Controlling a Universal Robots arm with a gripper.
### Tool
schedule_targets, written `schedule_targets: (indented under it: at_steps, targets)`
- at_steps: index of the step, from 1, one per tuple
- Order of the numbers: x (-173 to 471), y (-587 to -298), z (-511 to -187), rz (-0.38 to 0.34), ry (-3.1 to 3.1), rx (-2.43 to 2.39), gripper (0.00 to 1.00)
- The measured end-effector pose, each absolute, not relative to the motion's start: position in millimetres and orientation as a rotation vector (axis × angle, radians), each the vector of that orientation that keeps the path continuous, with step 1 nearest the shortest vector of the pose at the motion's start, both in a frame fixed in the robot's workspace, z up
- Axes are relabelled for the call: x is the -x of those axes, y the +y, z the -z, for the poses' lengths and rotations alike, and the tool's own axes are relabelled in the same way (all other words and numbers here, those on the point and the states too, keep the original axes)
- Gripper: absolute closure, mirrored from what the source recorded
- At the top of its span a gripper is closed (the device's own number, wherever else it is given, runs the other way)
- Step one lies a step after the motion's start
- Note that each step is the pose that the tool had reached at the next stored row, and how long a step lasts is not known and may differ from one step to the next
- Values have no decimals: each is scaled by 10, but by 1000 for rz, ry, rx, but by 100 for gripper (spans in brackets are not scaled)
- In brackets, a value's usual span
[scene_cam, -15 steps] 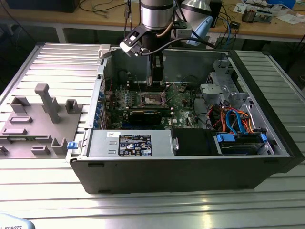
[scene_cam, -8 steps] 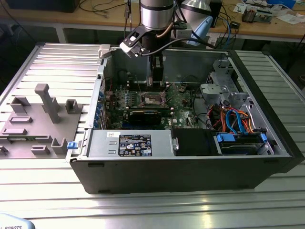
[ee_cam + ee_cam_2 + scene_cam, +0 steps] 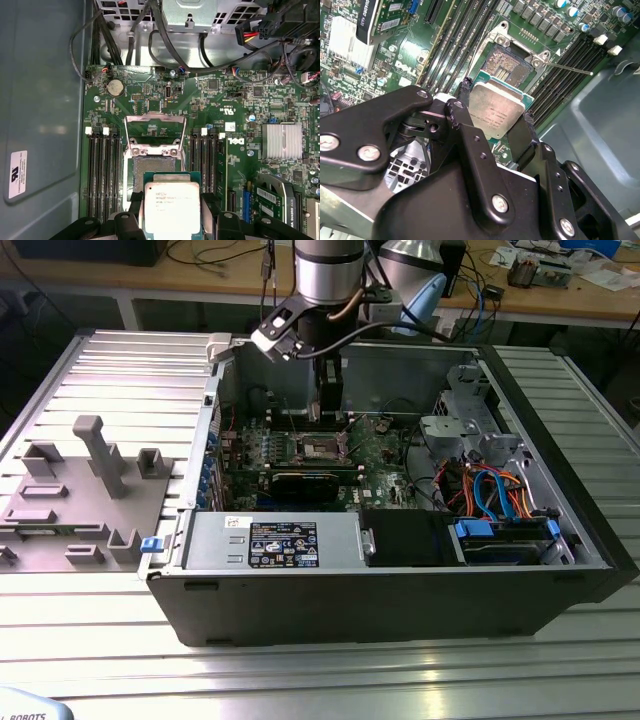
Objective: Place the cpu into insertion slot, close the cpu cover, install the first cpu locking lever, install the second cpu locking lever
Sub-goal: 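Place the cpu into insertion slot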
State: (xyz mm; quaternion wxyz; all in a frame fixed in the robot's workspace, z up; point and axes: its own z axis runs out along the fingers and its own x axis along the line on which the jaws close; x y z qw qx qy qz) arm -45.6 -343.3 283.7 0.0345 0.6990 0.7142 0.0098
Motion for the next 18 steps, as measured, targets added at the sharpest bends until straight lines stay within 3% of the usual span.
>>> schedule_targets:
  at_steps: [18]
  targets:
    - [456,-3433,-2750,-30,2196,-2149,46]
